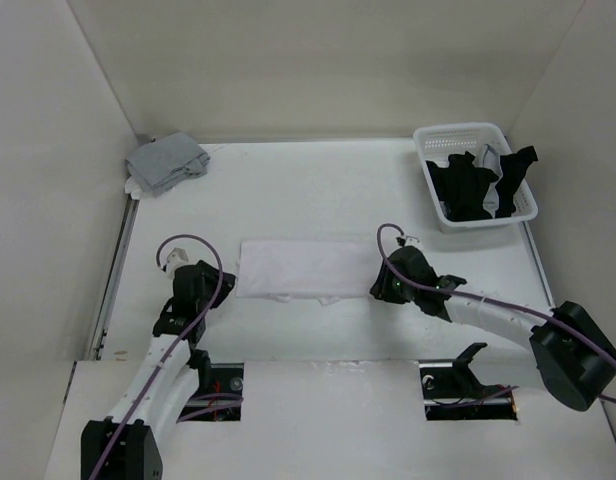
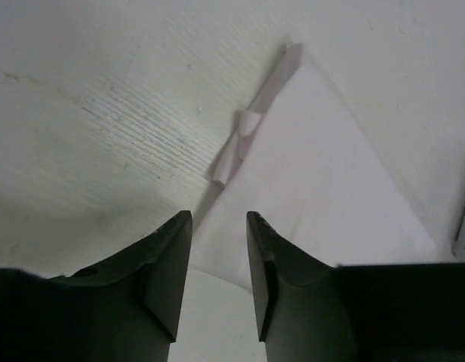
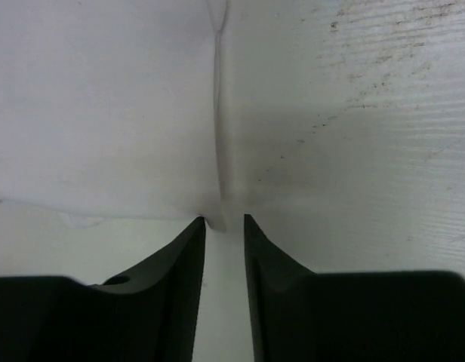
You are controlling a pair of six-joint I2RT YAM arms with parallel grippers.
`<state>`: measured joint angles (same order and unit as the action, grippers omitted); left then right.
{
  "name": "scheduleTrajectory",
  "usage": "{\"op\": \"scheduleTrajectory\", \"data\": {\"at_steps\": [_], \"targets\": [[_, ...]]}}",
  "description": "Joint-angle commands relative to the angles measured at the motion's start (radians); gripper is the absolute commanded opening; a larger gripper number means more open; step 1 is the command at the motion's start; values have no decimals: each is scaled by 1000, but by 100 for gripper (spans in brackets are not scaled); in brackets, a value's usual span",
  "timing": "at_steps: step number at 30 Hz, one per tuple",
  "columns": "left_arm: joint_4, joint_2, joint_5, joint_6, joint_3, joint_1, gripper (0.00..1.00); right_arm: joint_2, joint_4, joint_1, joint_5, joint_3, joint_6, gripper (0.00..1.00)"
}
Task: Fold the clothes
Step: Fold the tank top
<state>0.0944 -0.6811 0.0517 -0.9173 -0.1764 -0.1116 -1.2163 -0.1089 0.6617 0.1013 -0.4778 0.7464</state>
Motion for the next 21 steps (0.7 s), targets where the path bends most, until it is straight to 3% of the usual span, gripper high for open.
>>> {"op": "scheduleTrajectory", "data": {"at_steps": [1,4,7,14,17,21], "targets": [[19,50,-1,-2,-35,33,35,38,5,6,43,-24,10,39],[33,113,32,-5,-84,27,39,58,47,-46,29,-36,-1,51],[-8,65,82,-25,-135,-48,39,-23,127,-99,-30,-71,-28,55],[-261,-276,206,-35,-224,-404,37,-248,282,-193,-187,-107,-4,55],[-314,-356,226,-34,-256,-464,35,-322,330,-188,-233,-110,25,54],[-331,-353,220,-22,-273,-471,35,-356,396,-188,-264,-81,70,51]]}}
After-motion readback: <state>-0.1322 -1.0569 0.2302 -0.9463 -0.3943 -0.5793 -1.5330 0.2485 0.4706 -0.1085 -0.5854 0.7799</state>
